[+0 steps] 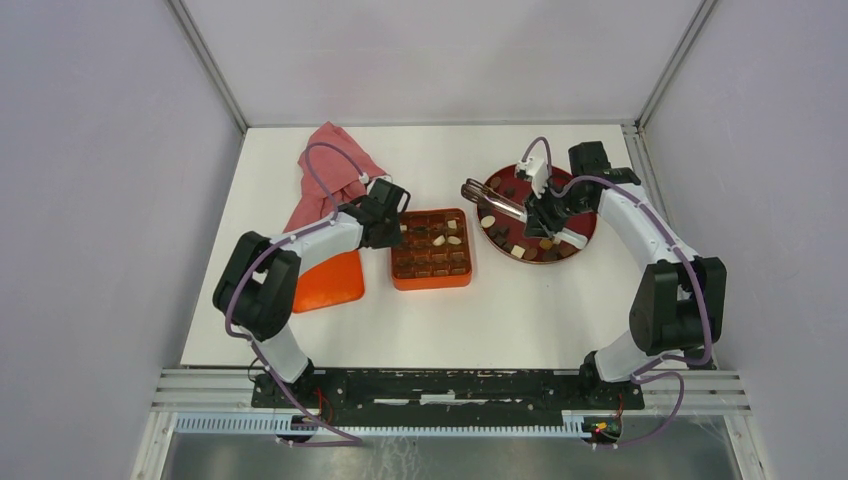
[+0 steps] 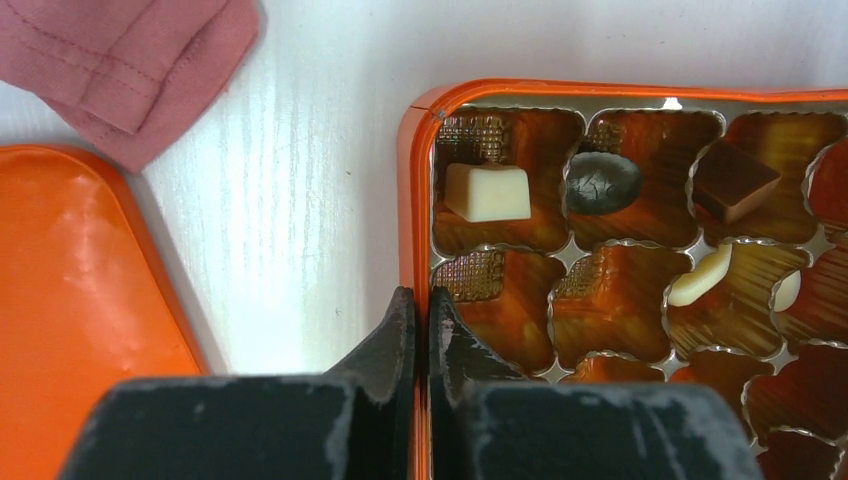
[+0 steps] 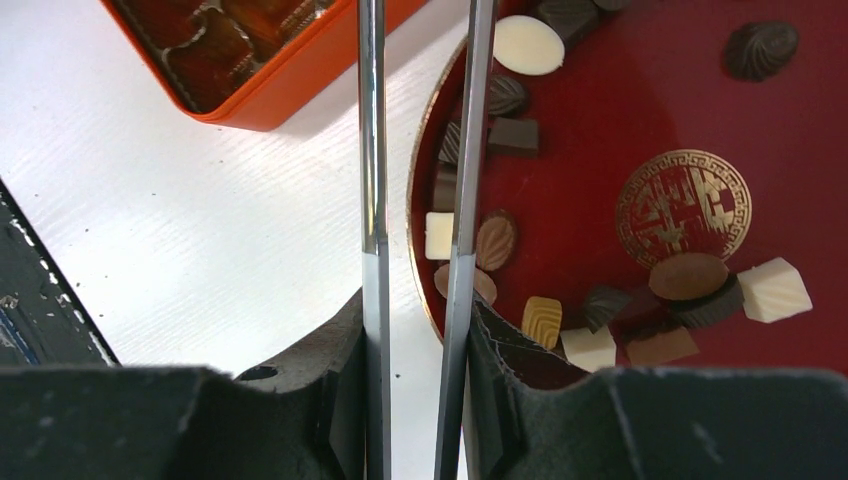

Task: Pack the chocolate
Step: Adjust the packing box at the center of the board, then place the fake chocolate in the packing box.

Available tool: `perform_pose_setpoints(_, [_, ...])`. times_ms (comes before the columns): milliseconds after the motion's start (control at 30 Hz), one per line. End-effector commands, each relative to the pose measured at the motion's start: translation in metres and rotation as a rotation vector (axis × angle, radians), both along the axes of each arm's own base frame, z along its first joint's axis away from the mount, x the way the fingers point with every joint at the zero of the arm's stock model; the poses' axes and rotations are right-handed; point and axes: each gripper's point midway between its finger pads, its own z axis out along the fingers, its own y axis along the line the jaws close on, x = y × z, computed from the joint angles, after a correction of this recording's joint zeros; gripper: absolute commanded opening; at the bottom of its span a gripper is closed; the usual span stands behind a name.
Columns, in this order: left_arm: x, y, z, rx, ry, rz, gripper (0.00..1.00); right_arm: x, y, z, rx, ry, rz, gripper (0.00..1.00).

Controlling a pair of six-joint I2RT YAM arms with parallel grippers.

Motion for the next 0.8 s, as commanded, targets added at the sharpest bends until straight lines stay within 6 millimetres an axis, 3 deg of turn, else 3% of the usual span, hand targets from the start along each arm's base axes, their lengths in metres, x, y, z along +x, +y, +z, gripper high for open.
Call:
perform_pose_setpoints(0, [0.023,-0.005,0.037,0.001,-0.151,-0.003,0.02,-0.002,0.02,0.031,0.086,-0.081,0.074,0.08])
perform_pose_setpoints(133, [0.024,0.001,0.061,0.051,-0.258,0.027,0.02,-0.008,0.032,0.045,0.126,-0.092,0.132,0.08])
perform_pose_setpoints(333, [0.02,0.0,0.093,0.094,-0.393,0.051,0.02,-0.022,0.044,0.052,0.147,-0.115,0.214,0.08])
perform_pose_setpoints(467, [0.018,-0.005,0.087,0.082,-0.358,0.041,0.02,-0.032,0.052,0.046,0.115,-0.127,0.264,0.09])
perform_pose_setpoints(767, [0.01,-0.028,0.046,0.025,-0.201,-0.001,0.02,-0.043,0.065,0.009,-0.052,-0.122,0.307,0.09])
